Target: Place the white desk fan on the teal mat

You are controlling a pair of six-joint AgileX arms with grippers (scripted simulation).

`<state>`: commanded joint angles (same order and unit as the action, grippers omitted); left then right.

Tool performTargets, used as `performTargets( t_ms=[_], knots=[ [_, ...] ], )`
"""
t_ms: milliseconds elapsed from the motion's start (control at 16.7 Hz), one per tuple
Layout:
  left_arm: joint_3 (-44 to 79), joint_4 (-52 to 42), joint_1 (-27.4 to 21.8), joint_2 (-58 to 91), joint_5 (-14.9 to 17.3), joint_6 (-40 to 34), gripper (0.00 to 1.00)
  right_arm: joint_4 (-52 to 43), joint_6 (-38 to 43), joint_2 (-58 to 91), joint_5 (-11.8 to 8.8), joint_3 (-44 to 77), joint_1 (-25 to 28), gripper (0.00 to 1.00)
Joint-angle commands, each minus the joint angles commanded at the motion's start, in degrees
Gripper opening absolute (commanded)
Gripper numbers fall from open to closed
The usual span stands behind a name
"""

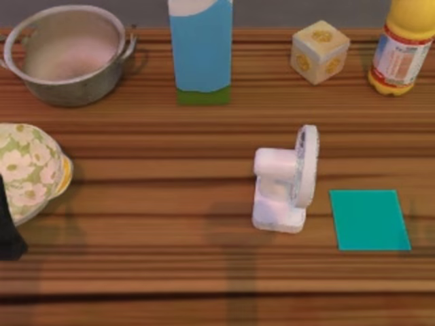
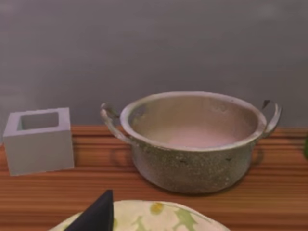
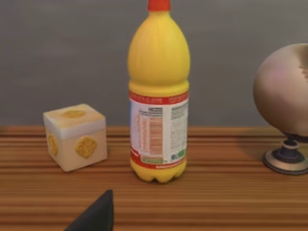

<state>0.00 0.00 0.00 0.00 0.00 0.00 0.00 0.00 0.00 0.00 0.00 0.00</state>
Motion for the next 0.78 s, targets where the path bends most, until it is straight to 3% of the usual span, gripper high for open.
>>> performTargets(
  t_ms=[360,780],
  knots=[
    [0.0,0.0,0.0,0.0,0.0,0.0,1.0,-5.5,2.1,5.9,-0.2,5.8,2.1,1.0],
    [0.0,0.0,0.0,0.0,0.0,0.0,1.0,-29.6,12.4,37.7,-0.1,36.9,10.6,1.0]
  ],
)
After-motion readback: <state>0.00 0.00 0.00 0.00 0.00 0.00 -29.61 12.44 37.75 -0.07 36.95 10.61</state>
